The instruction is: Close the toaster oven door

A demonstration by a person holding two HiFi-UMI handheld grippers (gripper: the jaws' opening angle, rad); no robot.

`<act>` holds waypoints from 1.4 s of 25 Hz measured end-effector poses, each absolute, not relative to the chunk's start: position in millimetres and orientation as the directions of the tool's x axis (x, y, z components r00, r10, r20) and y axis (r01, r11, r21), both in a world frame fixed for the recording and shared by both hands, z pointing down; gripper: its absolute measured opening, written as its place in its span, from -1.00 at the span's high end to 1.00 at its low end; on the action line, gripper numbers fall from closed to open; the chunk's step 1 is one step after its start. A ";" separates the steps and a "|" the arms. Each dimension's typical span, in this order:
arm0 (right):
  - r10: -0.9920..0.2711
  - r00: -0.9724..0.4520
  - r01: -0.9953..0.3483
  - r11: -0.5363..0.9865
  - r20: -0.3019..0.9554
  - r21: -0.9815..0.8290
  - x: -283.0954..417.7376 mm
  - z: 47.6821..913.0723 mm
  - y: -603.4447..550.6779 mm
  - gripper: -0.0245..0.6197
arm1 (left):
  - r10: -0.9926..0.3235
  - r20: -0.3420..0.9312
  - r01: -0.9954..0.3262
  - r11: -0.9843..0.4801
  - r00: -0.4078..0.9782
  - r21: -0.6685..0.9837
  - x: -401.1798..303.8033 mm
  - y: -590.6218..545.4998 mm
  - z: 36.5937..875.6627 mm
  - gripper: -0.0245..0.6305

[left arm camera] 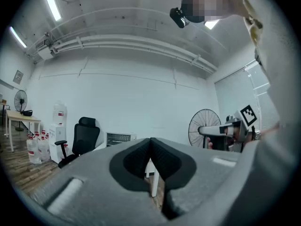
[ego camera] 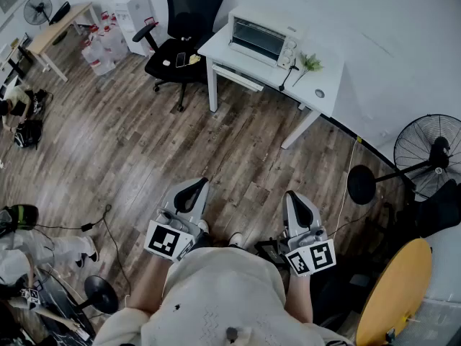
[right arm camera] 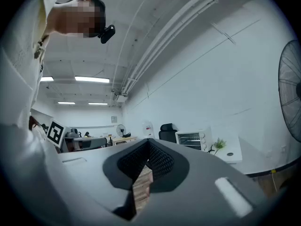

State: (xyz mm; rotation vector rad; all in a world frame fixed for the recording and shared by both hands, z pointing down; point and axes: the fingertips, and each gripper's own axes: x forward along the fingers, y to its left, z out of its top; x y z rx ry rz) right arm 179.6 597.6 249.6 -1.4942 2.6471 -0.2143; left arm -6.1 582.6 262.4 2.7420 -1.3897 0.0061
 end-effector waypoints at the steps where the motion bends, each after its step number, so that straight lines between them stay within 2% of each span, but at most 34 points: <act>1: -0.856 -0.518 -0.845 0.512 -0.007 -0.156 177.7 250.4 594.7 0.90 | -0.808 0.032 -0.808 -0.586 0.588 0.058 -7.8 580.3 262.2 0.92; 19: -0.854 -0.518 -0.854 0.512 0.056 -0.090 158.9 261.0 585.9 0.90 | -0.793 0.047 -0.795 -0.605 0.607 0.048 -12.2 565.4 278.4 0.92; 30: -0.854 -0.517 -0.856 0.516 0.052 -0.033 107.1 245.6 573.3 0.90 | -0.839 -0.016 -0.836 -0.544 0.544 0.073 -79.0 546.5 269.4 0.92; 35: -0.858 -0.513 -0.858 0.512 0.029 -0.040 76.4 244.0 564.9 0.90 | -0.830 0.012 -0.829 -0.557 0.558 0.056 -109.4 544.3 282.2 0.92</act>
